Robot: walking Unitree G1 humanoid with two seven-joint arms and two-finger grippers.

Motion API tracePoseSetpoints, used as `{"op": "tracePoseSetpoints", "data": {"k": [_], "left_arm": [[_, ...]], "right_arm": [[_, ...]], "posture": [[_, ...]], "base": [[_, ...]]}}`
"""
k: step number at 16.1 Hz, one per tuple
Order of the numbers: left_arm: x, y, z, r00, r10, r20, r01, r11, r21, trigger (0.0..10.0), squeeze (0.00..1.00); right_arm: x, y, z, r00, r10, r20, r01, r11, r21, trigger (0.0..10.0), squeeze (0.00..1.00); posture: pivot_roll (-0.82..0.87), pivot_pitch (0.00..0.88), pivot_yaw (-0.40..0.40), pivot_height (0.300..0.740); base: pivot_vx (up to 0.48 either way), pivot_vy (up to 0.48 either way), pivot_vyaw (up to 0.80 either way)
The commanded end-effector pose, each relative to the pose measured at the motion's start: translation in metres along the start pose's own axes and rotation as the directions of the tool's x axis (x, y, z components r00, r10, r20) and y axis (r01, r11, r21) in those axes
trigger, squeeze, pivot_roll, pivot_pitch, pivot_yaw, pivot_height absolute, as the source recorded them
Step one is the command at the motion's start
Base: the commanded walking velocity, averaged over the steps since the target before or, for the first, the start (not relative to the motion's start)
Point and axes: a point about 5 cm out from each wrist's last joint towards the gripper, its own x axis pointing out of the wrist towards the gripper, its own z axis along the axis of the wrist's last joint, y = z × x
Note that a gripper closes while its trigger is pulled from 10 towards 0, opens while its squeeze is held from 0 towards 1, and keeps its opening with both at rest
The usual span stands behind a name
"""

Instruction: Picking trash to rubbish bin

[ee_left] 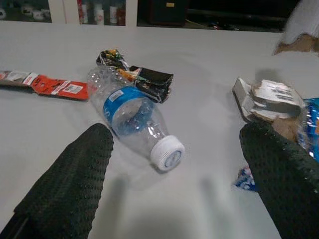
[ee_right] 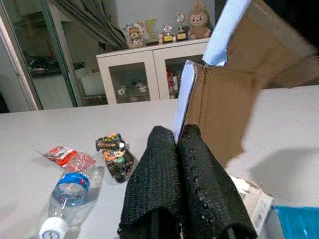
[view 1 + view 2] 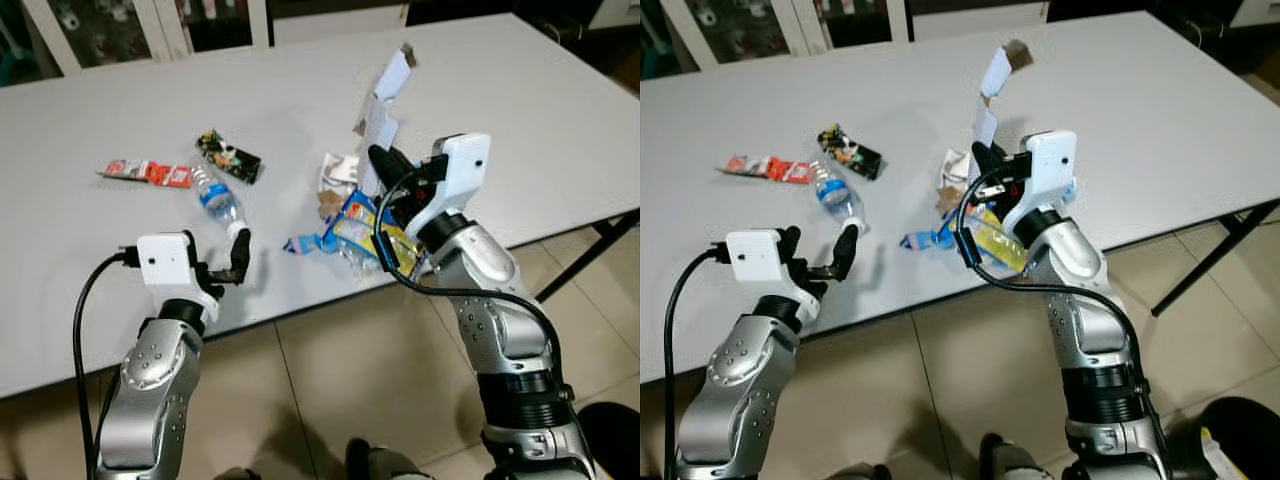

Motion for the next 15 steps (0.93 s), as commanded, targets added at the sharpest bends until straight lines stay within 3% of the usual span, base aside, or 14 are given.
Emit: {"op": "tracePoseSetpoints", "data": {"k": [1,15], "left_arm": [[-0.0011,-0.0002,0.0026,1.0,-0.002,0.004,0.001,1.0,0.008,10.0,0.0],[-0.0029,-0.0004,0.0013,1.0,-0.007,-0.008,0.007,1.0,0.014,10.0,0.0]], "right_arm": [[0.0016,0.0062,0.0055,1.0,0.023,0.013,-0.023,1.0,-0.005,10.0,0.0],[0.0016,0.0091,0.0048,1.0,0.027,0.01,-0.027,1.0,-0.001,10.0,0.0]], "posture": [[-0.03,0.176,0.016,0.74],[-0.03,0.182,0.021,0.74]], "base": [[0.36,0.0,0.0],[0.363,0.0,0.0]]}}
